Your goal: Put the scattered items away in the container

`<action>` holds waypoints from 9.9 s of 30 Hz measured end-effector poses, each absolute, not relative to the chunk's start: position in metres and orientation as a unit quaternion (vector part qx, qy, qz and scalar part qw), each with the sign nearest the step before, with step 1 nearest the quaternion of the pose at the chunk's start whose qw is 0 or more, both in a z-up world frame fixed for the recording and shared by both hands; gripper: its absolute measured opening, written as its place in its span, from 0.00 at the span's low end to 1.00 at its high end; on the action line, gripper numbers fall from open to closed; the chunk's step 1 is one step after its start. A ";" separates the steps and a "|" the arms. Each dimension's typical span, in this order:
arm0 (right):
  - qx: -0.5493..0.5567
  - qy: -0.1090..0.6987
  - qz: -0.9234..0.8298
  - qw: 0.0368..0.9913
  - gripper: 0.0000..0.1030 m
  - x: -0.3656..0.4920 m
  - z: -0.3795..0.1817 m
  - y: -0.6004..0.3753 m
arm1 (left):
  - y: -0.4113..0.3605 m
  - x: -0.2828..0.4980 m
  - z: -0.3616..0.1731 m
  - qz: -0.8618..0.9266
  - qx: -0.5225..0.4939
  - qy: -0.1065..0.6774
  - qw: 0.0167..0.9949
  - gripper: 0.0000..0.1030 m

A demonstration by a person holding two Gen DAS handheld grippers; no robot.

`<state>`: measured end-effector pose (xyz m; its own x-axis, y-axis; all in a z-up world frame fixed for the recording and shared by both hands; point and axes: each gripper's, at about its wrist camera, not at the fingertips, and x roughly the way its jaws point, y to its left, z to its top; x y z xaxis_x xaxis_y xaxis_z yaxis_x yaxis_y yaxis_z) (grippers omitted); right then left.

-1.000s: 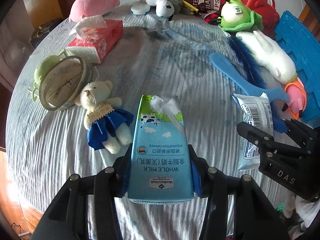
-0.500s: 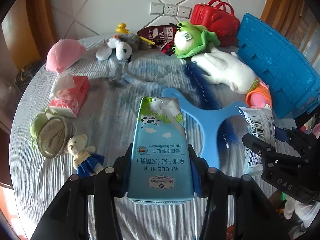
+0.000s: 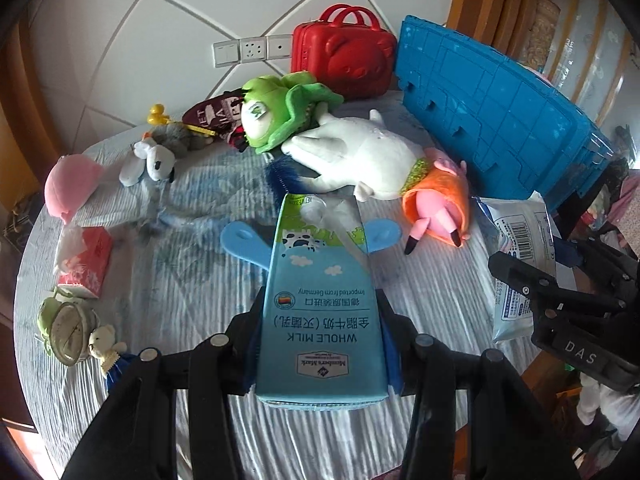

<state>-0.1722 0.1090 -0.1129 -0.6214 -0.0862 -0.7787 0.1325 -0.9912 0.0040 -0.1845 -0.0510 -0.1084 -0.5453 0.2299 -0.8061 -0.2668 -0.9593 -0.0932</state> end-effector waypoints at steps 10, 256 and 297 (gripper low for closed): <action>0.403 0.010 -0.915 0.029 0.56 -0.137 -0.088 0.209 | 0.047 -0.154 -0.066 0.889 -0.414 0.042 0.192 0.45; 0.536 -0.002 -0.827 0.169 1.00 -0.451 -0.205 0.188 | -0.046 -0.407 -0.179 0.828 -0.558 -0.054 -0.021 0.48; 0.516 -0.025 -0.839 0.171 1.00 -0.413 -0.175 0.223 | 0.060 -0.391 -0.221 0.822 -0.566 -0.034 0.049 0.86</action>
